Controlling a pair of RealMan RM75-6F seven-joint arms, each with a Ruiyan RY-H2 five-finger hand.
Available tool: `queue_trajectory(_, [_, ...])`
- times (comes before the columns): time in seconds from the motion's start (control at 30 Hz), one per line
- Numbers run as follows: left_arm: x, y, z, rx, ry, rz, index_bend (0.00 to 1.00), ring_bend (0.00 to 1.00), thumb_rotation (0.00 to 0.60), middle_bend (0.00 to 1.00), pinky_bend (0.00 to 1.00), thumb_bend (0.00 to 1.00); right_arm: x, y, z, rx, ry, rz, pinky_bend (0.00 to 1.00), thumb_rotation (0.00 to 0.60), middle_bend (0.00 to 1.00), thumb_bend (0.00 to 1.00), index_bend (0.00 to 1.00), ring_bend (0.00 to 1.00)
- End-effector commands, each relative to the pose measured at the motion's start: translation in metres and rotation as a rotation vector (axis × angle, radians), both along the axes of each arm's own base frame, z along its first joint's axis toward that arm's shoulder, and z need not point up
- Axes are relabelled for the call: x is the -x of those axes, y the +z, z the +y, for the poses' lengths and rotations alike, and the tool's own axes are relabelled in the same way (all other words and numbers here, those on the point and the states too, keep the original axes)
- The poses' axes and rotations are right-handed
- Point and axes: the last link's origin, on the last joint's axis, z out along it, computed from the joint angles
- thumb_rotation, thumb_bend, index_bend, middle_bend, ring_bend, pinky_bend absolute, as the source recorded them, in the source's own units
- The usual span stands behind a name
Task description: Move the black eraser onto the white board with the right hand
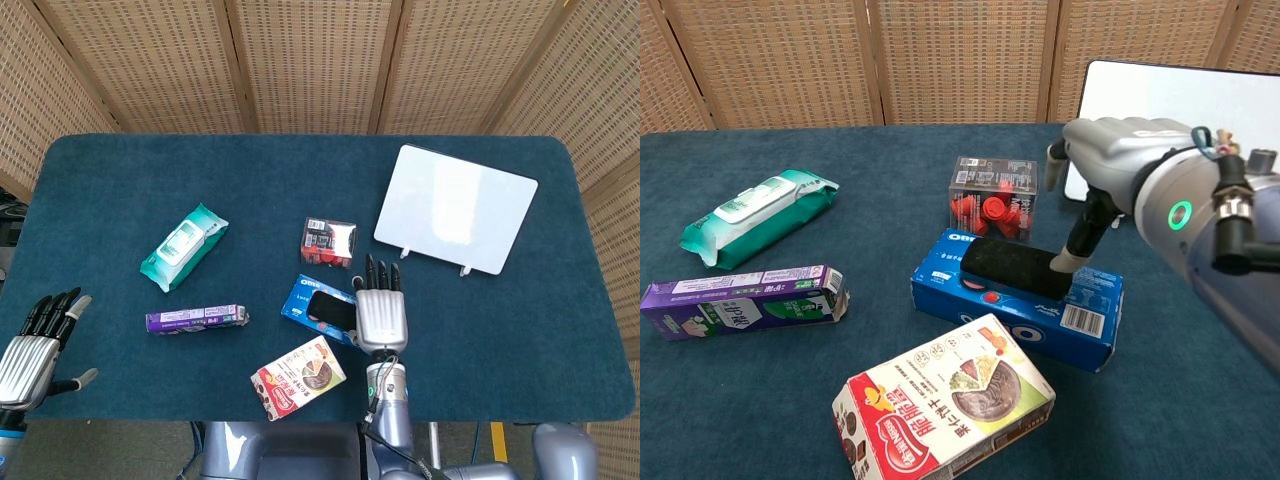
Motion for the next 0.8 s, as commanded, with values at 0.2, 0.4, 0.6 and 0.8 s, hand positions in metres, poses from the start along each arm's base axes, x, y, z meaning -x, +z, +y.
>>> queue_trajectory(0.2, [0.001,0.004,0.000,-0.010,-0.003,-0.010,0.00,0.00,0.600,0.00,0.00,0.13,-0.012,-0.022,0.006,-0.027,-0.005,-0.010,0.00,0.600,0.00,0.13,0.28,0.00])
queue_trajectory(0.4, [0.002,0.005,0.000,-0.008,-0.004,-0.016,0.00,0.00,0.600,0.00,0.00,0.13,-0.026,-0.034,0.008,-0.032,0.017,-0.026,0.00,0.600,0.00,0.13,0.28,0.00])
queue_trajectory(0.6, [0.001,0.004,-0.001,-0.004,-0.008,-0.016,0.00,0.00,0.600,0.00,0.00,0.13,-0.031,-0.042,0.008,-0.033,0.023,-0.036,0.00,0.600,0.00,0.13,0.28,0.00])
queue_trajectory(0.8, [0.002,0.005,0.000,-0.006,-0.008,-0.017,0.00,0.00,0.600,0.00,0.00,0.13,-0.027,-0.051,0.002,-0.041,0.010,-0.029,0.00,0.600,0.00,0.13,0.28,0.00])
